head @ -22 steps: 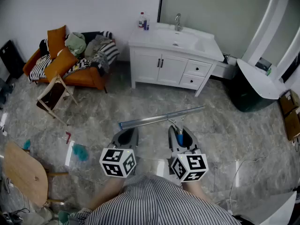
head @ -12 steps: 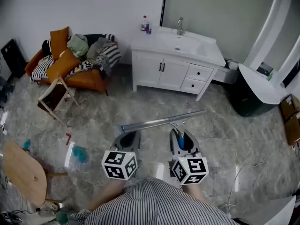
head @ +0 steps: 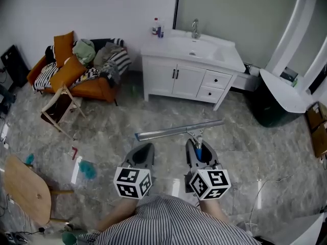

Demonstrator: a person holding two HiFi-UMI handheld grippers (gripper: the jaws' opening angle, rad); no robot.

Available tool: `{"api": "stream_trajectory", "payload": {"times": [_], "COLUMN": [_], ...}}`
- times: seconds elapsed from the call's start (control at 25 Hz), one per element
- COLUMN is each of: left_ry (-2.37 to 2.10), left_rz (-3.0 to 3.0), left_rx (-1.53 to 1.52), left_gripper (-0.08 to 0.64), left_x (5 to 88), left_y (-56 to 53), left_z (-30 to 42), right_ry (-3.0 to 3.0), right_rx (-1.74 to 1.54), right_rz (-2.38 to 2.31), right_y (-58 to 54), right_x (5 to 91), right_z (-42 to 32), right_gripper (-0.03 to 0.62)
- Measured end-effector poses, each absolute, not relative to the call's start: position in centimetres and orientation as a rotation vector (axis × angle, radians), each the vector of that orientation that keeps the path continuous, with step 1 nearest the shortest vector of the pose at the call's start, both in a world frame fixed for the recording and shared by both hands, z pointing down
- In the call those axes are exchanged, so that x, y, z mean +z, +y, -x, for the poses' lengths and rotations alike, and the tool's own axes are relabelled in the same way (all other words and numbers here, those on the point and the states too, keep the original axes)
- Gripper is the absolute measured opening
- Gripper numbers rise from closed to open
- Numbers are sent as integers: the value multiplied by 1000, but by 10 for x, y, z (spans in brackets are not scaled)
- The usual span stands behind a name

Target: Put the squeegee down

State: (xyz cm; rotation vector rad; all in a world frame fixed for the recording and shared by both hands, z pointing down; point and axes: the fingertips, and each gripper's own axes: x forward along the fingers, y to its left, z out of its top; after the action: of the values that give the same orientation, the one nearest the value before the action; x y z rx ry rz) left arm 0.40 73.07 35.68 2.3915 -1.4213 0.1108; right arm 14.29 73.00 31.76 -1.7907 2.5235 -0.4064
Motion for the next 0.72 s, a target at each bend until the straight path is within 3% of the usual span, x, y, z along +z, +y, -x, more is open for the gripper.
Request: {"api": "stream_trajectory", "payload": {"times": [0.72], "left_ry": [-1386], "left_rz": [-2319], "left_rx": [140], "left_gripper": [14], "left_x": [393], "left_y": [730], "left_z": [-25], "right_ry": [2625], "right_rx": [-540], "right_rz": [1705], "right_y": [727], "right_x": [356], "right_z": [-141], "right_gripper": [112]}}
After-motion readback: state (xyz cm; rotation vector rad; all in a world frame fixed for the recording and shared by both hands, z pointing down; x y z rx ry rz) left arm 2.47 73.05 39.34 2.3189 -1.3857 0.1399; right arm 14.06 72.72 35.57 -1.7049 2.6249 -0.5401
